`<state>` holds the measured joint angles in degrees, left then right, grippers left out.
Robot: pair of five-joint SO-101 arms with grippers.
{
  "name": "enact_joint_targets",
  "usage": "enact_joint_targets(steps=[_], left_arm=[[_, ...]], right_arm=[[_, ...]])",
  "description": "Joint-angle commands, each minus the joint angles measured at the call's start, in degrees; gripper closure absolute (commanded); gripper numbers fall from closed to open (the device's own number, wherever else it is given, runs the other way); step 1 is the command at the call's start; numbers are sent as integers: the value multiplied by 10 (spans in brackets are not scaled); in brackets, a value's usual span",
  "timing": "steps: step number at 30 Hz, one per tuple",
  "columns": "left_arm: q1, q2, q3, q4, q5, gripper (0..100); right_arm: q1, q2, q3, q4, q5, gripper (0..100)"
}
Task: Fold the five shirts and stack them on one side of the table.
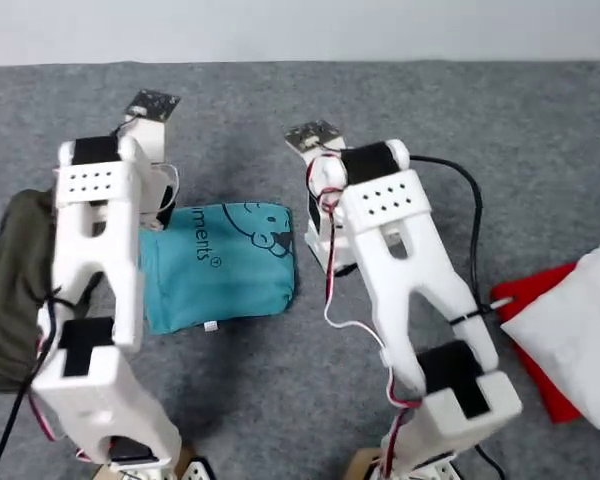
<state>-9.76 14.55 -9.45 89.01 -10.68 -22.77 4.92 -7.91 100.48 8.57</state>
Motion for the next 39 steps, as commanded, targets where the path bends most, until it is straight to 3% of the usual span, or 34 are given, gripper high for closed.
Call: enact_joint_targets(steps=[1,6,13,18,28,33,39], left_arm=[[-33,-79,-21,25,0,980],[-140,-136,-19,38,-20,996],[-309,-142,-19,57,-46,996],[-380,-142,-19,54,-73,996],[-399,-142,-19,53,-76,996],[-398,-142,-19,53,-76,996],[-398,-142,-19,53,-76,996]], right_arm=[[-4,-66,29,19,-18,989],[-58,-78,67,0,-138,987],[-108,-78,173,-206,-222,989],[-125,-77,231,-323,-268,989],[-125,69,212,-415,-265,990],[-123,170,172,-406,-265,990],[-122,154,62,-299,-265,990]])
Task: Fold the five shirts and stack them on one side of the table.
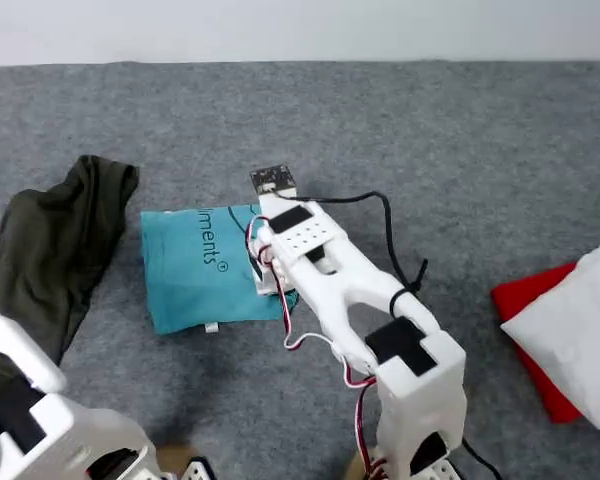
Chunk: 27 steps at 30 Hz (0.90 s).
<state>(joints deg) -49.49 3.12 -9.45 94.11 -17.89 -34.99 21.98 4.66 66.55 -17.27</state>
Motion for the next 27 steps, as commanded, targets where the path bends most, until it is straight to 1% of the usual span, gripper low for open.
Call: enact_joint_targets(steps=[1,8,13,14,16,19,21,27], left_arm=[[-1,-27,-19,2,-4,996],[-3,-29,-19,2,-4,996],[-4,-32,-19,6,-4,996],[-4,-33,-19,6,-4,996],[-4,-33,-20,13,-4,996],[-3,-33,-20,24,-4,996],[-4,-33,-20,26,-4,996],[-4,-33,-20,26,0,996]], right_arm=[[0,-22,-84,56,-5,990],[-1,-58,-209,153,-4,990],[2,-48,-231,158,-4,974],[2,-41,-231,158,-6,951],[2,-24,-231,164,-8,866],[4,-6,-231,164,-40,739],[1,7,-232,154,-45,683],[2,51,-232,83,-44,669]])
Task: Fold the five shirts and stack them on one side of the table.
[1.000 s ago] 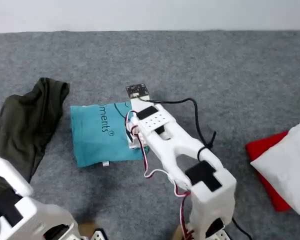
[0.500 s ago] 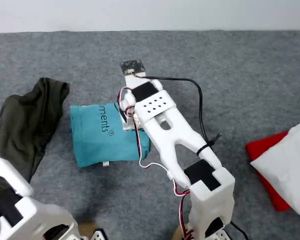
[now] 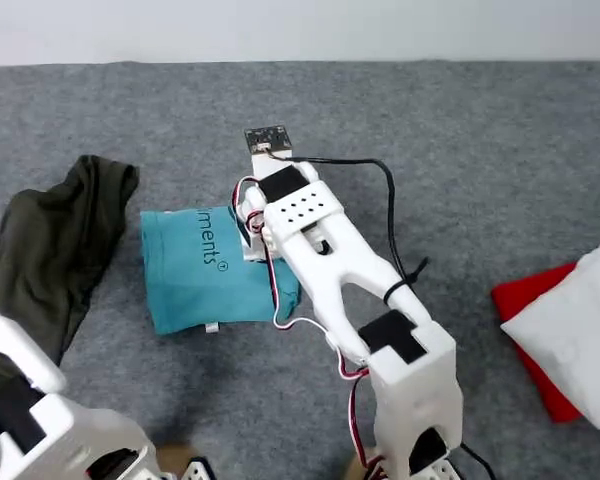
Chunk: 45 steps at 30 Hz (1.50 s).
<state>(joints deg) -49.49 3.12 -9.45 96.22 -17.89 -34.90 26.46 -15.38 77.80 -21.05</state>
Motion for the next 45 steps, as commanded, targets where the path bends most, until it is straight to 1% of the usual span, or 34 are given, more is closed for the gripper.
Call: enact_joint_targets(steps=[1,7,14,16,21,24,28,31,34,38,41,45], left_arm=[[-4,-33,-19,5,0,996],[-4,-33,-19,14,0,997],[-13,-27,-18,13,0,997],[-13,-29,-8,10,-1,997],[-12,-33,29,-18,-1,997],[-12,-33,34,-18,-1,997],[-11,-33,34,-19,-1,997],[-11,-33,33,-19,-1,997],[-12,-33,32,-16,-1,997],[-12,-33,32,-14,0,997],[-11,-33,31,-6,0,997],[-10,-33,31,4,0,997]], right_arm=[[1,14,-32,-39,-4,669],[-1,46,-32,-104,10,671],[-1,90,-33,-115,9,680],[-1,99,-33,-115,10,731],[-1,110,-56,-102,11,914],[0,110,-67,-96,40,994],[11,104,-69,-78,52,990],[33,89,-88,-28,69,990],[68,68,-108,36,103,990],[133,34,-114,99,188,990],[198,22,-114,114,266,990],[279,22,-115,106,365,990]])
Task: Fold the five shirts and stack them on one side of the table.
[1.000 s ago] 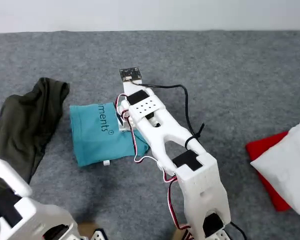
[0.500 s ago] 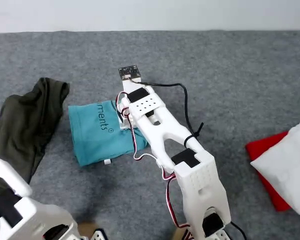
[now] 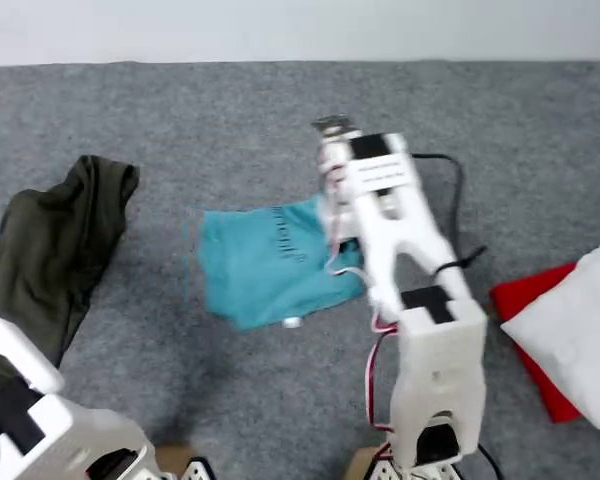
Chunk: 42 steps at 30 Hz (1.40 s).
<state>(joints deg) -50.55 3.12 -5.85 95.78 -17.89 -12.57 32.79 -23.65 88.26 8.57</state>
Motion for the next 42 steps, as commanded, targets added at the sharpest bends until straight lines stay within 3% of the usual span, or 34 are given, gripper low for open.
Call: enact_joint_targets(steps=[1,8,12,17,22,24,35,38,42], left_arm=[[1,-33,-5,9,1,997],[1,-33,-5,10,1,997],[1,-33,-5,10,18,997],[1,-33,-3,11,27,997],[2,-33,-2,22,27,997],[2,-33,-2,22,27,997],[2,-33,-2,25,28,997],[2,-32,-1,25,28,997],[3,-33,-1,25,28,997]], right_arm=[[73,-41,-33,-4,96,990],[171,-30,-33,-117,278,990],[181,7,-33,-180,310,990],[172,29,-33,-201,308,954],[168,-9,-34,-136,198,697],[167,-38,-34,-113,162,641],[81,-199,-34,82,148,641],[30,-216,-31,140,142,679],[-29,-212,8,139,142,766]])
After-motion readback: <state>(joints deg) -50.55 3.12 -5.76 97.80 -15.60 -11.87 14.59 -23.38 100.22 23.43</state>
